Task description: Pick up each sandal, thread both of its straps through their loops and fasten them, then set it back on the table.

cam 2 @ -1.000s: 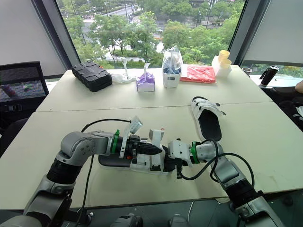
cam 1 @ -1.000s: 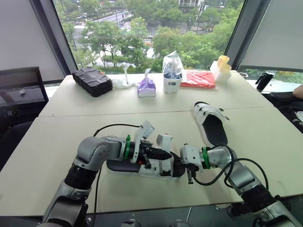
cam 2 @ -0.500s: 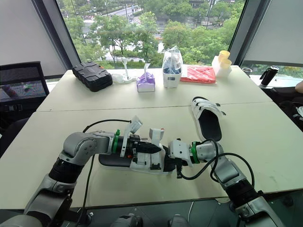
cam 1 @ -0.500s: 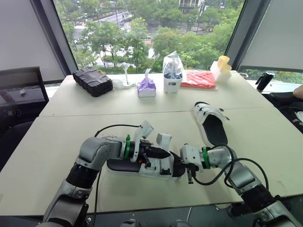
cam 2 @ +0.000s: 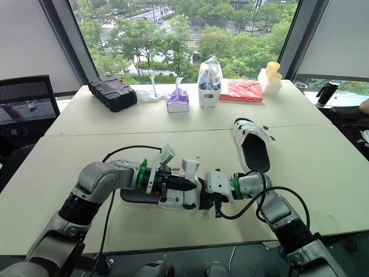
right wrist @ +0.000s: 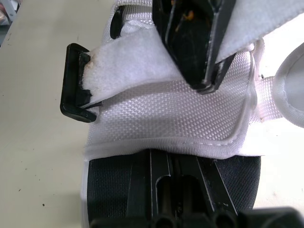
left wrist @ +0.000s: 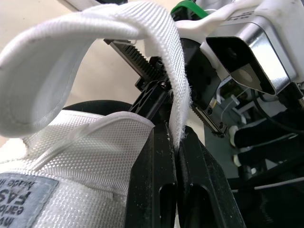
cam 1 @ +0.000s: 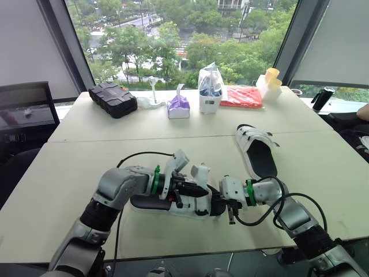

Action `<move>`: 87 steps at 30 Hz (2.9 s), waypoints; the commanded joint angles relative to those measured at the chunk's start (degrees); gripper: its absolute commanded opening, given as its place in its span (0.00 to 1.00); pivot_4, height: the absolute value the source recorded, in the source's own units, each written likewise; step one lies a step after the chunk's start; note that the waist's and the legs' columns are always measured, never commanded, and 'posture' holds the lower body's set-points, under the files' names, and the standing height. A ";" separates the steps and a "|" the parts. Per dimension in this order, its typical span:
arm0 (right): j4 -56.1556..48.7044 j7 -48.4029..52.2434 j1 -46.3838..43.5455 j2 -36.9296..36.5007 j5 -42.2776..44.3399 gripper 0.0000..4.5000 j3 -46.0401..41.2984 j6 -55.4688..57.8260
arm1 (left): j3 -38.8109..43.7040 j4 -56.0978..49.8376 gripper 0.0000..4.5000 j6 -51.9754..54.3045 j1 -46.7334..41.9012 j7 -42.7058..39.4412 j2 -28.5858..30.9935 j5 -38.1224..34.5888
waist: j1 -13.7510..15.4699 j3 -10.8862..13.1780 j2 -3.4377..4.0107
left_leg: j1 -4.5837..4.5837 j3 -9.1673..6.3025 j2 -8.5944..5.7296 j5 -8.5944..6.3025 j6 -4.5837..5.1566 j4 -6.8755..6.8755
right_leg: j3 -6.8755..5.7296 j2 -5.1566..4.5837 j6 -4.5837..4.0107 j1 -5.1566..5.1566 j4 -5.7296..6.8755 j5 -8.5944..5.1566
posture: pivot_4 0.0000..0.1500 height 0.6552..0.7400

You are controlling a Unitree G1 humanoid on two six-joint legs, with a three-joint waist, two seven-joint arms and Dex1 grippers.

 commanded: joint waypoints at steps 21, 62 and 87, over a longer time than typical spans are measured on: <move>2.19 1.22 3.45 0.50 -3.95 0.00 5.60 2.77 | -8.25 -5.39 0.01 -15.10 6.84 -9.60 5.09 7.94 | -0.11 -0.05 0.07 | 0.00 0.01 0.05 -0.02 -0.01 -0.05 | 0.00 0.01 -0.04 -0.02 0.00 -0.02 | 1.00 1.00; 2.14 2.44 2.92 -0.15 -3.88 0.00 5.83 2.88 | -5.55 -12.00 0.83 -29.42 23.47 -11.59 11.54 11.58 | -0.84 -0.10 0.15 | 0.03 0.03 0.14 -0.14 -0.01 -0.14 | 0.00 0.03 -0.34 -0.07 -0.01 -0.21 | 1.00 1.00; -0.59 3.56 3.84 -1.89 -3.45 0.00 6.32 4.17 | -6.49 -9.28 0.83 -35.58 25.07 -8.48 5.65 15.66 | 0.37 -0.10 0.17 | 0.03 0.04 0.14 -0.17 -0.05 -0.06 | 0.00 0.03 -0.34 -0.06 -0.01 -0.21 | 1.00 1.00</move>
